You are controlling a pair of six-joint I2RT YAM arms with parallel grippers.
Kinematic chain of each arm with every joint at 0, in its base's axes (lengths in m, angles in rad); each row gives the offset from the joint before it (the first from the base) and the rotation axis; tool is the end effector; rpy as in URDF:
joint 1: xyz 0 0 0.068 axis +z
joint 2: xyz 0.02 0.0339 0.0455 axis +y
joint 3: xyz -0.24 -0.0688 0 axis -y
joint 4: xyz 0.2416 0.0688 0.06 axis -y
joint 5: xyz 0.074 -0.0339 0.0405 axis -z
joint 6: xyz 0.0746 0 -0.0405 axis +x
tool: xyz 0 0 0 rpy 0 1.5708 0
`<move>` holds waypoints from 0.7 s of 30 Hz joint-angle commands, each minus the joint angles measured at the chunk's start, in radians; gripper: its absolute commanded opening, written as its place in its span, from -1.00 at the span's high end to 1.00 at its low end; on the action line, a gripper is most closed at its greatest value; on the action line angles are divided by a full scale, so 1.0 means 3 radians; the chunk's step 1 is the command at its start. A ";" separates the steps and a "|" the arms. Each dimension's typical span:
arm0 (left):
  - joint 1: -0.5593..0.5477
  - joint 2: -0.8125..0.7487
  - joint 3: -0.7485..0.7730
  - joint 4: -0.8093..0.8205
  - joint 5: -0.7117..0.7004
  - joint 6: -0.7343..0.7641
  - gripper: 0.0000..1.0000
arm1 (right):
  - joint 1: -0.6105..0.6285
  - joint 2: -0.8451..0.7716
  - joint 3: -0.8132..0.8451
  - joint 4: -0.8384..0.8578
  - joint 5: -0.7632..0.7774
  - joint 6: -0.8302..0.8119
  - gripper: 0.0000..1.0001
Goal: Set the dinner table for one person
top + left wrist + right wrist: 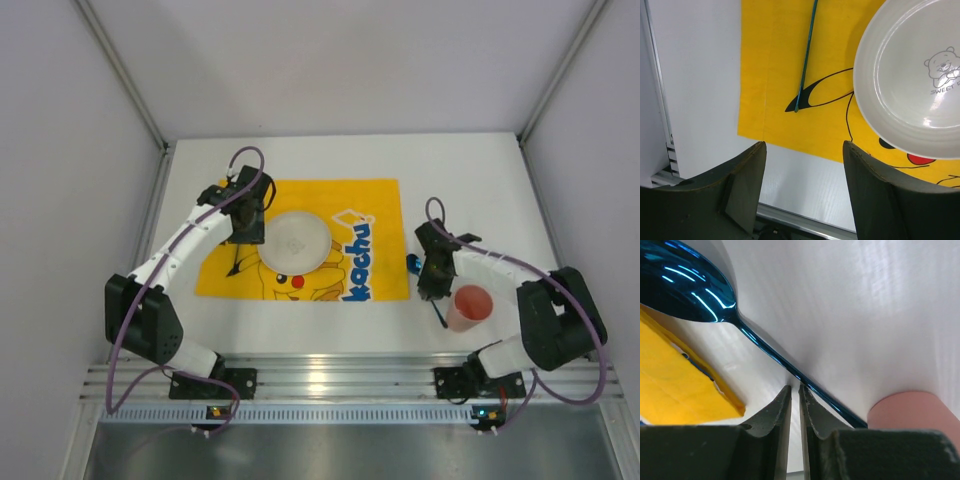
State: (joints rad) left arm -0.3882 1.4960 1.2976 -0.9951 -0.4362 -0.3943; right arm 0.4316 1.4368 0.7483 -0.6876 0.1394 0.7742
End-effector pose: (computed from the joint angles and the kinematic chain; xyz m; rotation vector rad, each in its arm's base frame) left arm 0.2923 -0.0855 0.2324 -0.1184 2.6103 0.3448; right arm 0.2234 0.0915 0.0991 0.5143 2.8568 -0.0062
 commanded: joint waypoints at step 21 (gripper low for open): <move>-0.0015 -0.0149 -0.0132 0.0075 -0.0049 -0.0061 -0.36 | -0.0477 0.0323 0.1412 -0.0765 0.0517 -0.0929 0.10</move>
State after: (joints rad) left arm -0.3889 1.4883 1.2591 -0.9928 -0.4377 -0.3988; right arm 0.2859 1.5326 1.1439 -0.8211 0.2085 0.5407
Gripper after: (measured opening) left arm 0.679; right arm 0.445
